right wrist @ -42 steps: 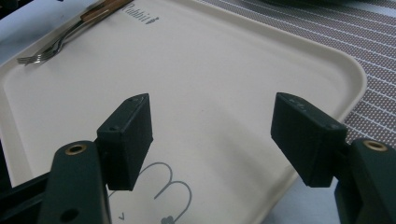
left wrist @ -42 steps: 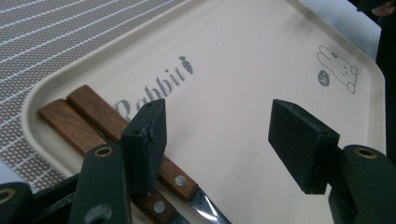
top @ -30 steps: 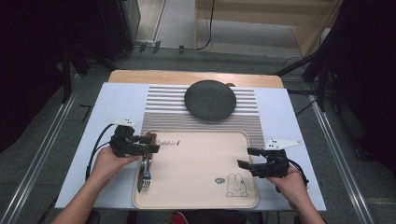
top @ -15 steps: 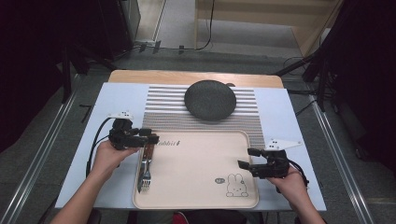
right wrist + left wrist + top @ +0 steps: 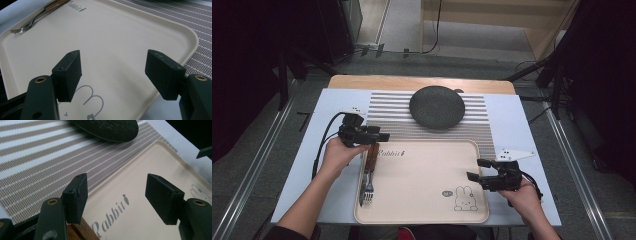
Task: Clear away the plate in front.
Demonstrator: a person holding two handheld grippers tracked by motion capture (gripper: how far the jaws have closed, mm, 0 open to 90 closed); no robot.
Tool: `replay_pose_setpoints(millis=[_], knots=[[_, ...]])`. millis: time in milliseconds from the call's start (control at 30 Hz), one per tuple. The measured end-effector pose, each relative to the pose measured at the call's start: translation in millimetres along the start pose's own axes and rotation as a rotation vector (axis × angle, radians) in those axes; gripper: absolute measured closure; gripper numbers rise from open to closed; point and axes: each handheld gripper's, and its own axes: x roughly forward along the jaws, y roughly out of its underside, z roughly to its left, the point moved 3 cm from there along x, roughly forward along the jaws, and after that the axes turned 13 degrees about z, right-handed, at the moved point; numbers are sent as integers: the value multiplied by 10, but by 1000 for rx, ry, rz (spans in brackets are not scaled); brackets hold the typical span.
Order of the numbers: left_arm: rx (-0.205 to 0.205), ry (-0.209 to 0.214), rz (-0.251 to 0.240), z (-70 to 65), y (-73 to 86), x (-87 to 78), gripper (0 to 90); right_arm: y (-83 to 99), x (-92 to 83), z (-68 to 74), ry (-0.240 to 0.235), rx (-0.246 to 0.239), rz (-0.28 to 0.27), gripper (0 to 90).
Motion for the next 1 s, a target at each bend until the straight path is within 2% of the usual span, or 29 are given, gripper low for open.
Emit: replay_pose_setpoints(millis=[133, 267, 500, 667, 700, 1000], knots=[[-10, 5, -8, 23, -114, 39, 340, -3, 0, -2, 0, -4, -3, 284], [-12, -18, -8, 50, -219, 85, 341, -4, 1, 2, -3, -2, -1, 284], [-17, -32, -4, 99, -404, 169, 342, -7, 3, 7, -4, -6, -3, 284], [-7, -45, -3, 116, -506, 271, 344, -8, 2, 2, -4, -5, -5, 284], [0, -59, 4, 124, -529, 304, 344, -8, 2, 3, -4, -5, -5, 284], [-21, -65, -3, 181, -733, 491, 344, -8, 3, 1, -4, -4, -6, 284]])
